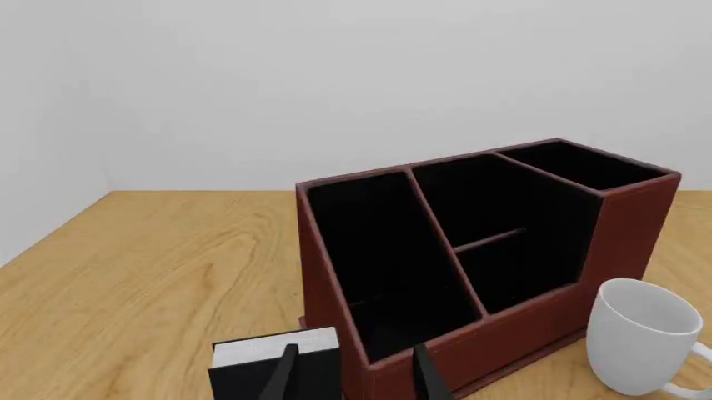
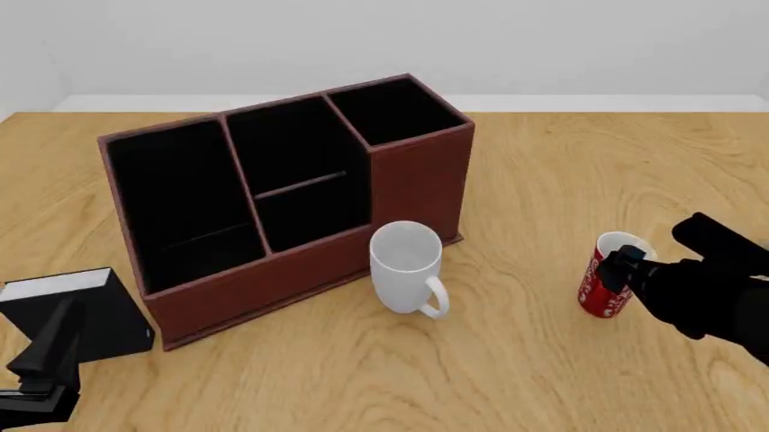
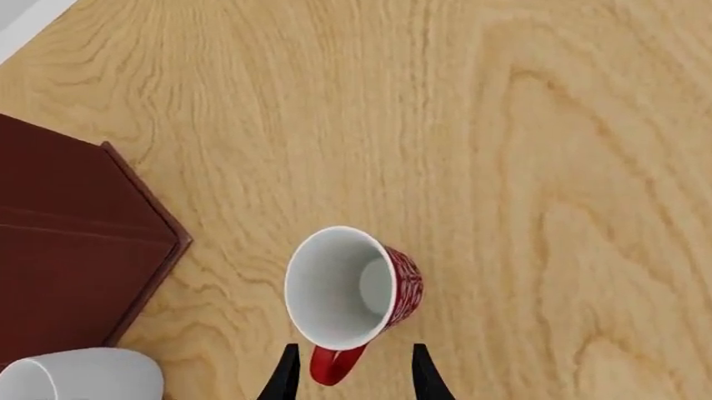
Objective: Pick up the red mug and place it to the right of the caddy.
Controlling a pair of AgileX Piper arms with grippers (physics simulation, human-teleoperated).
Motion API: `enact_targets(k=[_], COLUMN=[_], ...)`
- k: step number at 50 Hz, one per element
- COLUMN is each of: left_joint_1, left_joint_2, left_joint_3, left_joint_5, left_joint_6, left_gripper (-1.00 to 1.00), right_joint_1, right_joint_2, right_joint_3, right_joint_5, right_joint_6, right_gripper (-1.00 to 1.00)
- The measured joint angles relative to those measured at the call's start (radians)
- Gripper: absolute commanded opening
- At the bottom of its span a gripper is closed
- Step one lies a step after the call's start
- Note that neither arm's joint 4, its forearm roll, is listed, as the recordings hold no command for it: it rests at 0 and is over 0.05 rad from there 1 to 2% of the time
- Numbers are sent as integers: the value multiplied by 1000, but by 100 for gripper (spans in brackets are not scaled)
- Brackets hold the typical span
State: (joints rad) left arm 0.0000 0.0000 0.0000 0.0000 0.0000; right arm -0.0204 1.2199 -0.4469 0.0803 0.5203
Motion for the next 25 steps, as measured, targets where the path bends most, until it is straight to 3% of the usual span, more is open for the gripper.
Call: enact_targets(k=[25], left_joint_1=[0], left_joint_2=[0], left_joint_3=[0], left_joint_5=[0], left_joint_6=[0], left_gripper=[100], right_joint_1=[25], right_joint_2=[65], right_joint_3=[16], right_joint_5=[-47], right_joint_6=[20], right_gripper=[100])
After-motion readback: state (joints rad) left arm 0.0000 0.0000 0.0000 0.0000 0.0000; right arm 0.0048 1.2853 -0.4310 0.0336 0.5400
